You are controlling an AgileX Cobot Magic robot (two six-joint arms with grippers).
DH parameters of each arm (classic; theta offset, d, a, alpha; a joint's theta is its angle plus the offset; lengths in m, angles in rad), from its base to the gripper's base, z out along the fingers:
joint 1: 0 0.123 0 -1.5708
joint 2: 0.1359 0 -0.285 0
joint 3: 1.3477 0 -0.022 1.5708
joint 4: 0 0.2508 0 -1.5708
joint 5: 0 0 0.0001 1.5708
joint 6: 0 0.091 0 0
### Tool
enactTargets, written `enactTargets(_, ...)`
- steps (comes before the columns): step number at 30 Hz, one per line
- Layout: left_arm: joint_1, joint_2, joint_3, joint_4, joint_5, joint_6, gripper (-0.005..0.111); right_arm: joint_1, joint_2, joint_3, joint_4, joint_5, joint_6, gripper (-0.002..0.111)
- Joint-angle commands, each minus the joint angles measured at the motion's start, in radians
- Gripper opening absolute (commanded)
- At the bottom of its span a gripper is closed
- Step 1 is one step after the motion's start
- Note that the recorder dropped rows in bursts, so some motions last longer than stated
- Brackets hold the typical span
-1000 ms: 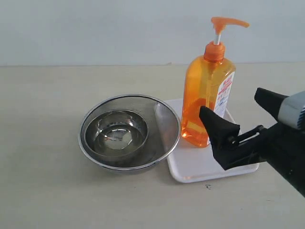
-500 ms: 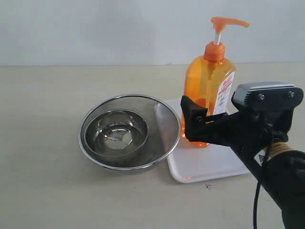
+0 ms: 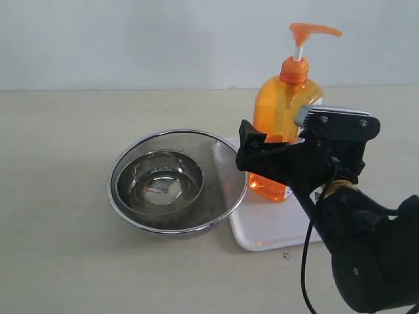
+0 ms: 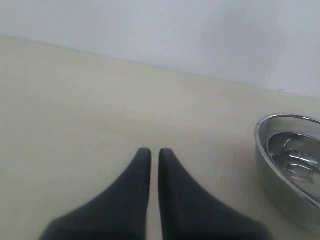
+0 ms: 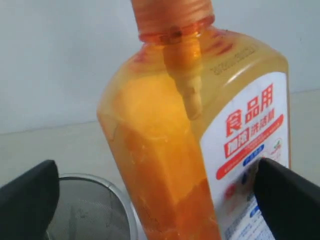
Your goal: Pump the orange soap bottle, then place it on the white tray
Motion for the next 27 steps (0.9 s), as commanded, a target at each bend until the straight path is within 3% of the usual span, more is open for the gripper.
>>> enactTargets(1, 0.004, -0.004, 0.004, 0.004, -0.003, -0.009, 0.005, 0.003, 0.007, -0.02, 0.054, -0.01, -0.002, 0.097)
enactTargets(14, 0.004, -0.004, 0.004, 0.004, -0.003, -0.009, 0.005, 0.003, 0.007, -0.022, 0.073, -0.01, -0.006, 0.095)
enactTargets(16, 0.004, -0.004, 0.004, 0.004, -0.003, -0.009, 0.005, 0.003, 0.007, -0.022, 0.073, -0.01, -0.006, 0.086)
enactTargets(20, 0.004, -0.004, 0.004, 0.004, -0.003, -0.009, 0.005, 0.003, 0.007, -0.02, 0.073, -0.01, -0.006, 0.056)
enactTargets(22, 0.004, -0.004, 0.004, 0.004, -0.003, -0.009, 0.005, 0.003, 0.007, -0.02, 0.07, -0.01, -0.006, 0.048)
enactTargets(24, 0.004, -0.004, 0.004, 0.004, -0.003, -0.009, 0.005, 0.003, 0.007, -0.02, 0.068, -0.01, -0.006, 0.049)
enactTargets(27, 0.004, -0.004, 0.004, 0.004, -0.003, -0.009, 0.005, 0.003, 0.007, -0.02, 0.068, -0.01, -0.006, 0.063)
